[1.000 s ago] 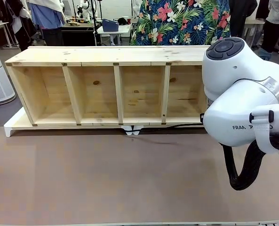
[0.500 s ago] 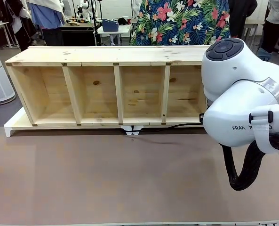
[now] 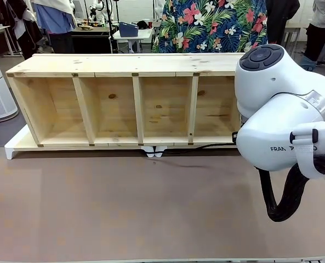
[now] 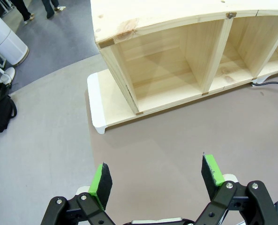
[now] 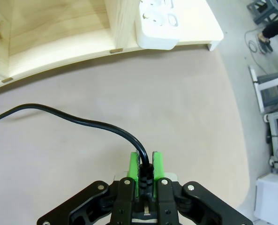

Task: Perform cable management.
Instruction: Pull the grasped Power Cable to the location of the Power Strip.

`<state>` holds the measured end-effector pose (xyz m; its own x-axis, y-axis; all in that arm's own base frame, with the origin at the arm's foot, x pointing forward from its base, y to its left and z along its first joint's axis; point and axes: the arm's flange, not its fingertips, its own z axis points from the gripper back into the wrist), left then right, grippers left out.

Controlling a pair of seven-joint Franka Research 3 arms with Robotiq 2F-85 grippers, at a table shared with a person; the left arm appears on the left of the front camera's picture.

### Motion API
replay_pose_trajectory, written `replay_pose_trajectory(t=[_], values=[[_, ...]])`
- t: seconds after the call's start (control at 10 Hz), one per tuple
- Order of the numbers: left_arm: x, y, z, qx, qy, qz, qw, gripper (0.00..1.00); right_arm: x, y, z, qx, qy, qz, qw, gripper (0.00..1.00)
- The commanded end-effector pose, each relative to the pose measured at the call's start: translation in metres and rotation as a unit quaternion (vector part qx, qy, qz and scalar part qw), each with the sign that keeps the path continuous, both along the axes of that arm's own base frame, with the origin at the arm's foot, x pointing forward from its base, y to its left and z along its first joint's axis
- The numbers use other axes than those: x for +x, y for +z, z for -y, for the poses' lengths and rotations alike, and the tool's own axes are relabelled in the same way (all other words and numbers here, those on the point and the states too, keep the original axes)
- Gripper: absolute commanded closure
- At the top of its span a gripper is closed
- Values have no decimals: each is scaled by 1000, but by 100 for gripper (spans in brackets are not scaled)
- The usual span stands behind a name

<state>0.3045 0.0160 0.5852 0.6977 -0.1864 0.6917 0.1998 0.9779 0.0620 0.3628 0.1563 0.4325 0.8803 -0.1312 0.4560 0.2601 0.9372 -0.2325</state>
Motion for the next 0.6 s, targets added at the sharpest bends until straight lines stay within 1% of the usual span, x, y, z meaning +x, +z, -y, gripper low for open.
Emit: replay_pose_trajectory(t=[0.0,0.2,0.5], values=[[0,0,-1,-2,1,-3,1000,0,-1,-1,11,-3,-9,-4,1000,85],[0,0,-1,-2,1,-3,1000,0,-4,2,37,-10,-21,-7,1000,85],[0,0,-1,-2,1,-3,1000,0,-9,11,71,-11,-20,4,1000,85]])
